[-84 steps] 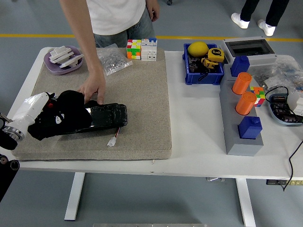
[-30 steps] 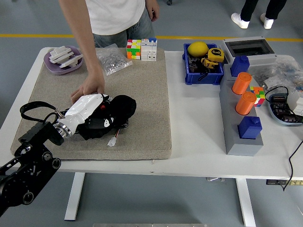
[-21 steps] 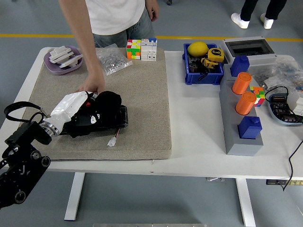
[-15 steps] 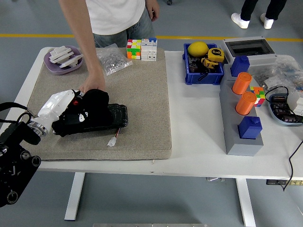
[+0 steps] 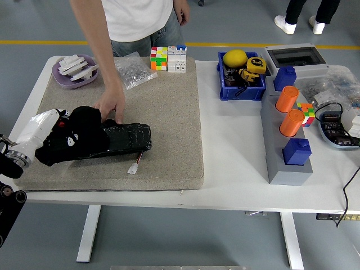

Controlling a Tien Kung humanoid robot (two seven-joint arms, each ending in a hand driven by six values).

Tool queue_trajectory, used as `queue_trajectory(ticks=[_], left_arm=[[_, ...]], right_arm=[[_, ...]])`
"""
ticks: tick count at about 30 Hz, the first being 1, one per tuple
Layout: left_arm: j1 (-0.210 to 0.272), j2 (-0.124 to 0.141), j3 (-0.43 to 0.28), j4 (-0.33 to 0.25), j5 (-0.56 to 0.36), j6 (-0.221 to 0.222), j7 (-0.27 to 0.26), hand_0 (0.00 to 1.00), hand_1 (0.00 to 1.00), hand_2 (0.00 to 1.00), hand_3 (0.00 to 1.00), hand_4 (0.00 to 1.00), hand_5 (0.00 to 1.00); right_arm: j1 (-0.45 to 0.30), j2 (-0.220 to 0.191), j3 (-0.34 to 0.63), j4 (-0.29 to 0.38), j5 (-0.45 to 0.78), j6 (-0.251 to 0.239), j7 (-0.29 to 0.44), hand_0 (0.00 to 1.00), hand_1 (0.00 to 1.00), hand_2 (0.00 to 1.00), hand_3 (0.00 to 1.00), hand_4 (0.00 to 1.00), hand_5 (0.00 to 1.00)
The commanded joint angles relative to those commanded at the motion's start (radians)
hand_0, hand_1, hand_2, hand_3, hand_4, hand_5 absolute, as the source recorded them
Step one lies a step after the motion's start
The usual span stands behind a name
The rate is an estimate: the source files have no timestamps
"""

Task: Pick the rag up,wipe the panel,place it on the desk

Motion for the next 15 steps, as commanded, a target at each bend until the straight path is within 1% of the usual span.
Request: queue_trajectory(ticks=[4,8,15], left_arm=[[0.003,0.004,-0.024,0.002,0.006,0.005,0.002,0.292,0.328,0.523,0.489,0.587,0.002],[0.003,0.004,-0.032,0.012,0.004,0.008,0.002,0.292,0.328,0.523,0.489,0.587,0.002],[-0.002,-0.003,-0.010,0.007,-0.002,0.011,0.001,0.294,0.328,0.523,0.489,0.591,0.002]], right_arm=[[0.002,0.000,0.007,0.000,-0.007,0.000,0.000,0.770,0.661,0.669,0.618,0.998,0.476],[0.002,0.001,0.007,0.000,-0.006,0.000,0.000,0.770,0.661,0.669,0.618,0.998,0.476],[0.001,0.002,0.004,0.000,-0.001,-0.001,0.001,0.769,0.661,0.669,0.617,0.998,0.475]])
